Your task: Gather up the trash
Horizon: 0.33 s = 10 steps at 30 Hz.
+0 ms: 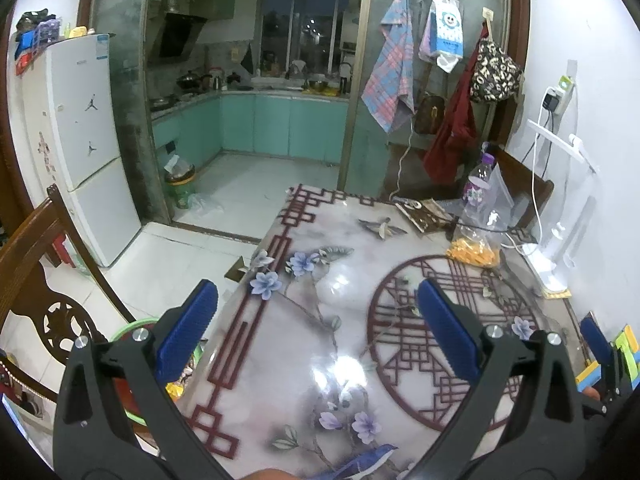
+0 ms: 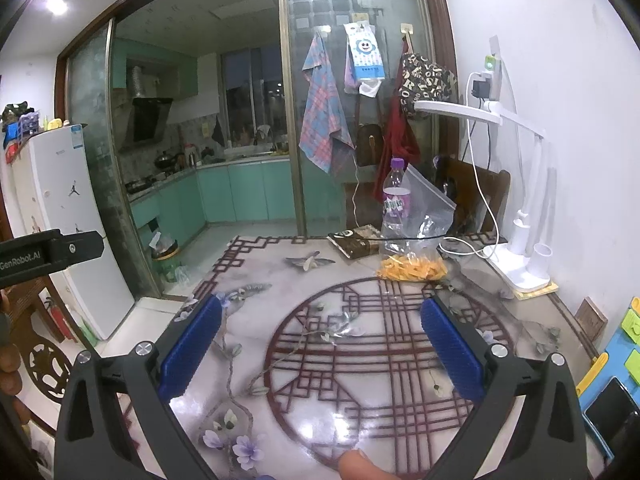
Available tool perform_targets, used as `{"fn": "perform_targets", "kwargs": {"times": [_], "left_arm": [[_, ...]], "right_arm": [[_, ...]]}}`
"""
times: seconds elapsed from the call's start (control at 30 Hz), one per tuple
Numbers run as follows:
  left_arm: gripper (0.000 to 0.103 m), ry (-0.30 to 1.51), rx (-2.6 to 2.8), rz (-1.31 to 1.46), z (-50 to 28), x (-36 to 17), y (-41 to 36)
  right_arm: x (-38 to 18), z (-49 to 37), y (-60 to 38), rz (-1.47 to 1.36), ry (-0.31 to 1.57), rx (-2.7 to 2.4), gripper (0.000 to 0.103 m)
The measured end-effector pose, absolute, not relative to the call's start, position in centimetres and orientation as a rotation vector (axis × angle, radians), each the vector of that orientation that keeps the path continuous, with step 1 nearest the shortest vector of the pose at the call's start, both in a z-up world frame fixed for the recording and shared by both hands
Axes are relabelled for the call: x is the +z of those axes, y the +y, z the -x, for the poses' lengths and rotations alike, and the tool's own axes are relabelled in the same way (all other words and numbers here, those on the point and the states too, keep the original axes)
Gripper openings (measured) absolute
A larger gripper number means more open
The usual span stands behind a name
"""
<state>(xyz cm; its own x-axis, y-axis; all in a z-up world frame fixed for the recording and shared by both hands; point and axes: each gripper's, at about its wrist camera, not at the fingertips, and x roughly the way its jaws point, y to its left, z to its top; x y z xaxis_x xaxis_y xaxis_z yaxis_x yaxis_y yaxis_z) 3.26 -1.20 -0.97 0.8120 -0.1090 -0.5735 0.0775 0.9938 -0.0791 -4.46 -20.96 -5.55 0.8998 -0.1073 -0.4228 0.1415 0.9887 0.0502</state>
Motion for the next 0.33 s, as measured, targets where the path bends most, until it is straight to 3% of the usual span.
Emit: {"fn": "perform_targets", "kwargs": {"times": [0.2,0.33], "left_arm": [[0.098,0.663,-0.113,0.041,-4.8,-3.3,-3.0],[0.098,0.755,-0.114,0.035,-6.9,-9.0,-5.0]], "right_arm": [[-7.6,4.0,-23.1,-0.095,0.485,-0.179,0.097],[-11.5,2.6,-26.0,-0.078,0.586,-0.248,0.097]]}}
